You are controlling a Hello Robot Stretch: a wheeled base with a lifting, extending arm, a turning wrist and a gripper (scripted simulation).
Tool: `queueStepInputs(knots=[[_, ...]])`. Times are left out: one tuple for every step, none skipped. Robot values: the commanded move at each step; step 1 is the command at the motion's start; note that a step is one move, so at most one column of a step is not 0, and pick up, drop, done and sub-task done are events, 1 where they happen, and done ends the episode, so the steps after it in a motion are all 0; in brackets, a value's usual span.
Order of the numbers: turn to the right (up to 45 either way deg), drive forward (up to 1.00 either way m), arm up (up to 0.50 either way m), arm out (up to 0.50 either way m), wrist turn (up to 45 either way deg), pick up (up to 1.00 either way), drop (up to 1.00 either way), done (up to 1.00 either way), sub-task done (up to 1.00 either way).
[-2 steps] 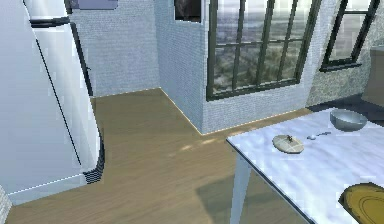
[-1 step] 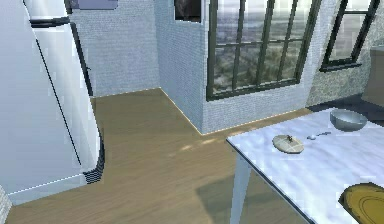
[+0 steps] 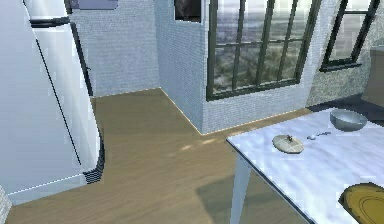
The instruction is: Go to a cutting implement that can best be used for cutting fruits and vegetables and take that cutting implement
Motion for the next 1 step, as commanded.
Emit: queueStepInputs(knots=[[0.0,0.0,0.0,0.0,0.0,0.0,0.0,1.0,0.0]])
